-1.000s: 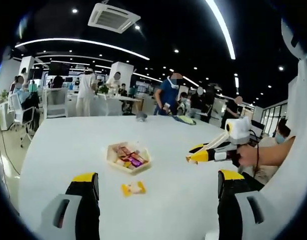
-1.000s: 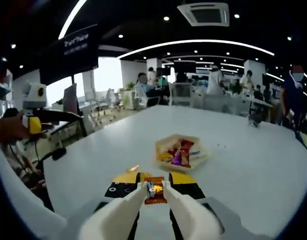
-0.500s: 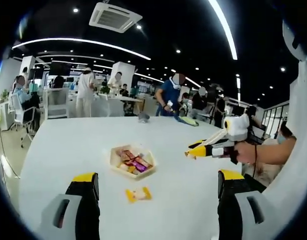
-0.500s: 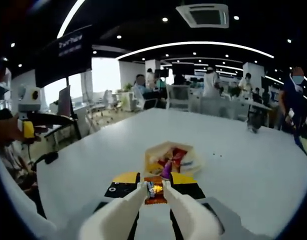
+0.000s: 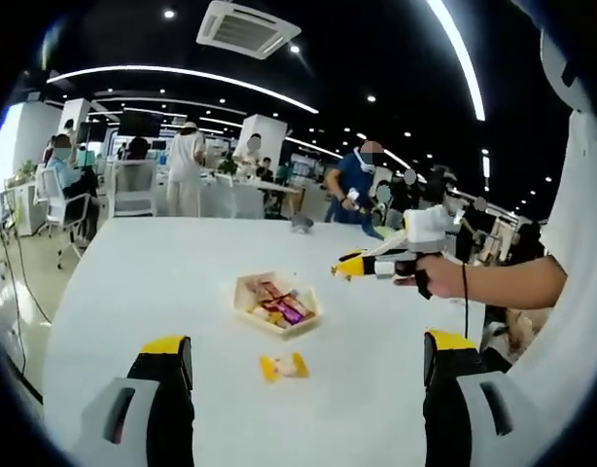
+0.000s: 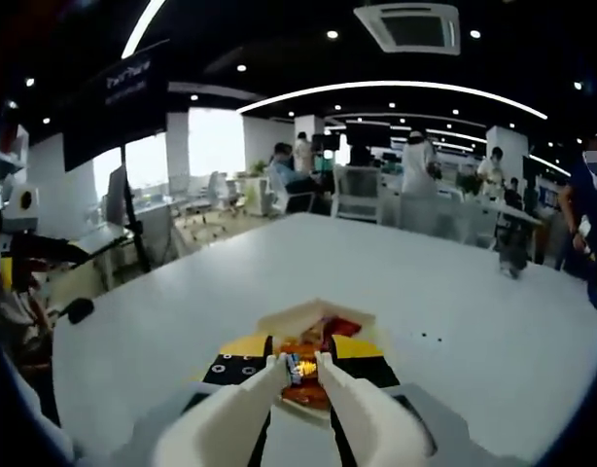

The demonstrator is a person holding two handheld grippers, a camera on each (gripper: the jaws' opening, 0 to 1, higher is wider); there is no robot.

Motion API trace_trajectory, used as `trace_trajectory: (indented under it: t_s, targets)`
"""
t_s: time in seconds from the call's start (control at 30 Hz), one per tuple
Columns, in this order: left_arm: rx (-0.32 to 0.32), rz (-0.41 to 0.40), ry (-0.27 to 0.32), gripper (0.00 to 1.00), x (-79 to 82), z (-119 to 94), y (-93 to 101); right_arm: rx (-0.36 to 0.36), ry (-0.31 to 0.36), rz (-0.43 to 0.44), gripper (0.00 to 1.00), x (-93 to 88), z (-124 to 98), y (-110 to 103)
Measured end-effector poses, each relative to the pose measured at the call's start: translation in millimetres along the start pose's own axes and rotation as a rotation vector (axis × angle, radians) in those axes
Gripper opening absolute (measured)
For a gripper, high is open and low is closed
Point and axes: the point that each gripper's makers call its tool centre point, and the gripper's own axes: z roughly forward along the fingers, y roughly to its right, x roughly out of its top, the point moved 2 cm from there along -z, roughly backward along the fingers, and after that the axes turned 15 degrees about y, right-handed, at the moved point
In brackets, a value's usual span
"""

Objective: Place the target food into the container with the food tongs after gripping and lifting it, then release it inside without dropping or visibly crushing the food.

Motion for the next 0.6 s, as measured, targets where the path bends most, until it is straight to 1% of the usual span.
trace_trajectory:
  t_s: [0.03, 0.1, 0.23, 0.3, 0.37, 0.4, 0.6]
  targets:
    - [0.013, -0.002, -0.003, 0.99, -0.1, -2.3, -2.1, 0.001, 0.000, -0.003, 0.22, -0.5, 2.6, 1.1]
    - [0.026, -0.001, -0.011, 0.99, -0.4, -6.3, -4.4, 0.009, -0.001, 0.001, 0.22, -2.8, 14.6, 6.1]
    - [0.061, -0.009, 0.001, 0.99, 2.3, -12.7, -8.8, 0.018, 0.003, -0.003, 0.22, -2.2, 32.8, 15.5]
    - [0.090, -0.012, 0.007, 0.99, 3.2, -17.7, -12.6, 0.021, 0.004, 0.001, 0.22, -1.7, 39.8, 18.4]
    - [0.105, -0.013, 0.005, 0.99, 2.7, -21.7, -14.3, 0.023, -0.004, -0.020, 0.22, -3.5, 48.7, 24.9]
    - [0.114, -0.009, 0.002, 0.99, 2.1, -24.2, -15.2, 0.025, -0.003, -0.012, 0.22, -3.8, 53.7, 27.3]
    - [0.158, -0.007, 0.000, 0.99, 2.8, -39.9, -22.3, 0.033, -0.009, -0.031, 0.23, -3.8, 69.9, 28.7]
